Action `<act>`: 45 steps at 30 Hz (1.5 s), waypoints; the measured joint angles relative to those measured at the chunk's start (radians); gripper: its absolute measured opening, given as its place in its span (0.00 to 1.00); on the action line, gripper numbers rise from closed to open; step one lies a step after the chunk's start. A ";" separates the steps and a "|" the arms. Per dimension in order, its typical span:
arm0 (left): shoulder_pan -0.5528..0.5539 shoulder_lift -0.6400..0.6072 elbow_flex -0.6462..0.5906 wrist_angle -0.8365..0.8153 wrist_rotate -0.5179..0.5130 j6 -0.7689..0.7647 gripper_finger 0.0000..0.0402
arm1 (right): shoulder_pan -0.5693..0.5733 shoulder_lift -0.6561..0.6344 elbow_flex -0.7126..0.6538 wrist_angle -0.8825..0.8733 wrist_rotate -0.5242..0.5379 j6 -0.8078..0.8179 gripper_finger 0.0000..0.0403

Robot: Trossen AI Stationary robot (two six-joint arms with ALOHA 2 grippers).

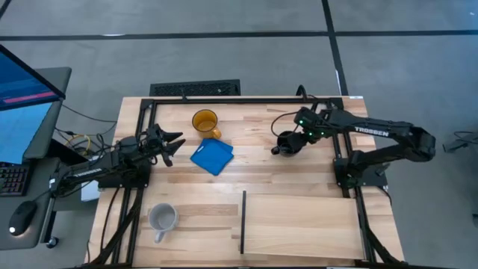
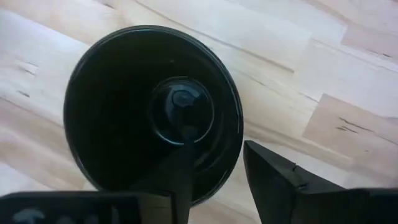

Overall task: Stack small to large cups/mugs on shelf
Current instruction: Put the black mug on the shelf

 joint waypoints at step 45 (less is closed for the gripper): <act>0.000 0.000 0.000 0.000 -0.001 0.053 0.40 | -0.060 0.066 0.002 0.059 -0.012 -0.084 0.04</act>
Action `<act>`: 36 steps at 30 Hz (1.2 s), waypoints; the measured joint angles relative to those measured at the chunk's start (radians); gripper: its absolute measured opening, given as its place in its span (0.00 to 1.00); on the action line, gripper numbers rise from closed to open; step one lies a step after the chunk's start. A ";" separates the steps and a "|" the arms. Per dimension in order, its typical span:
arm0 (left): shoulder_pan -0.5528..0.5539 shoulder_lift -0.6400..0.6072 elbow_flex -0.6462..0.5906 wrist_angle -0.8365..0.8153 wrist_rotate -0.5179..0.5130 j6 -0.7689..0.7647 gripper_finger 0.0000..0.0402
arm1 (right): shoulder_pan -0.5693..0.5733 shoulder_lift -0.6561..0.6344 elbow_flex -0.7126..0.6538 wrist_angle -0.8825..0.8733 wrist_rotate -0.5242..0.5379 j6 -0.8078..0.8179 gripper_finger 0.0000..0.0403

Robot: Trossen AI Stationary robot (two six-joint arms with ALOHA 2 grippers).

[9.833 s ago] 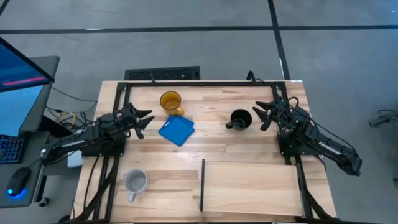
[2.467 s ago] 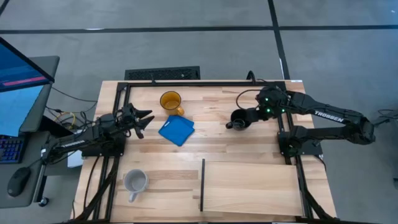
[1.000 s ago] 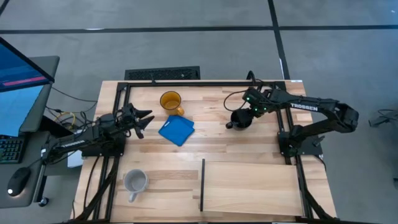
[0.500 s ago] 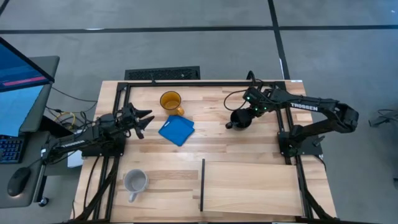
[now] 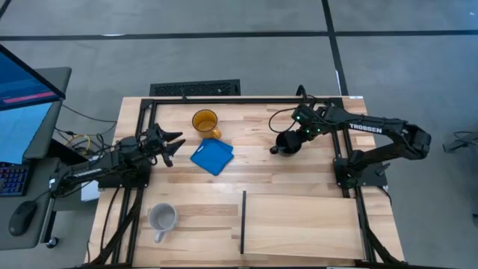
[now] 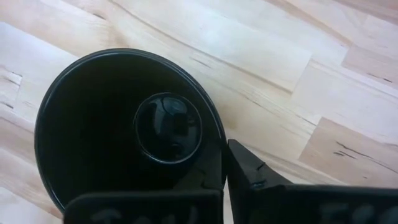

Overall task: Stack small to large cups/mugs on shelf
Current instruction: Put the black mug on the shelf

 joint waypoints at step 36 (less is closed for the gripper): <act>0.000 0.000 0.000 0.000 -0.003 0.000 0.40 | 0.003 0.002 0.135 -0.123 -0.033 -0.047 0.02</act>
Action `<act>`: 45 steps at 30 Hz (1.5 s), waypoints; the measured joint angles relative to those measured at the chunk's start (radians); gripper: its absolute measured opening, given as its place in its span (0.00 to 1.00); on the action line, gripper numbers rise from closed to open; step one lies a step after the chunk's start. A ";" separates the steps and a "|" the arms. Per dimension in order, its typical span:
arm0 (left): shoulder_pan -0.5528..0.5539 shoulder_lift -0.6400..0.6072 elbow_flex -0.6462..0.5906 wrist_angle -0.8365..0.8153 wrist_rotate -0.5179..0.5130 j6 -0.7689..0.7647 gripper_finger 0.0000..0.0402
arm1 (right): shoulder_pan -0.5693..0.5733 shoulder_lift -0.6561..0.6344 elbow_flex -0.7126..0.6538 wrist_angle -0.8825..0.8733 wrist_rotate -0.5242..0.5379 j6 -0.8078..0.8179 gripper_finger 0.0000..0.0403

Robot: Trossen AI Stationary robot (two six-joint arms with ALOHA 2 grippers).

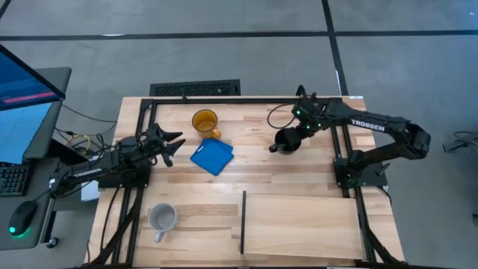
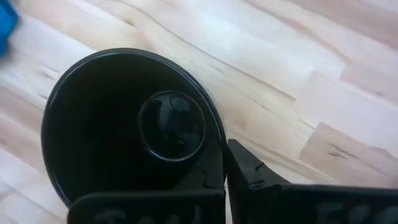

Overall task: Stack small to large cups/mugs on shelf
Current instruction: Put the black mug on the shelf

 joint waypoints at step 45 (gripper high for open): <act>0.000 0.000 0.000 0.000 0.000 0.000 0.40 | 0.721 -0.013 0.715 -0.635 -0.156 0.106 0.02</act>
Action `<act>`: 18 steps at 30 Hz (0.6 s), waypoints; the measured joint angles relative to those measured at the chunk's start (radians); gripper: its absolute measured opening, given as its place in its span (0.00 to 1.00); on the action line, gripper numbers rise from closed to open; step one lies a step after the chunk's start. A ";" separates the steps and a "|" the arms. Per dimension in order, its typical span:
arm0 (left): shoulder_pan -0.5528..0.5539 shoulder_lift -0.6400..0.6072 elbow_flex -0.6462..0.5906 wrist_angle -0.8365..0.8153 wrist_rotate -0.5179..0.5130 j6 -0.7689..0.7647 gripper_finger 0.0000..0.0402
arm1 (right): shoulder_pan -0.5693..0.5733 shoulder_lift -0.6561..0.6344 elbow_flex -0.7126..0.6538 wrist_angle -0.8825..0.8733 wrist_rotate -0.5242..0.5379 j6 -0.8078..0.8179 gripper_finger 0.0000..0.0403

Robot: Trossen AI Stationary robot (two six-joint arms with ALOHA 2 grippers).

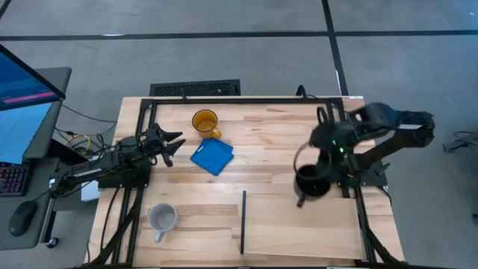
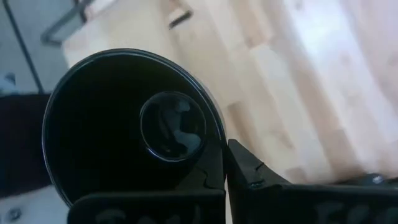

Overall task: Stack small to large cups/mugs on shelf
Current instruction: Put the black mug on the shelf

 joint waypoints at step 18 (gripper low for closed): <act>0.000 0.000 0.000 0.000 0.000 -0.001 0.40 | 0.625 0.033 -0.001 0.000 0.275 0.523 0.02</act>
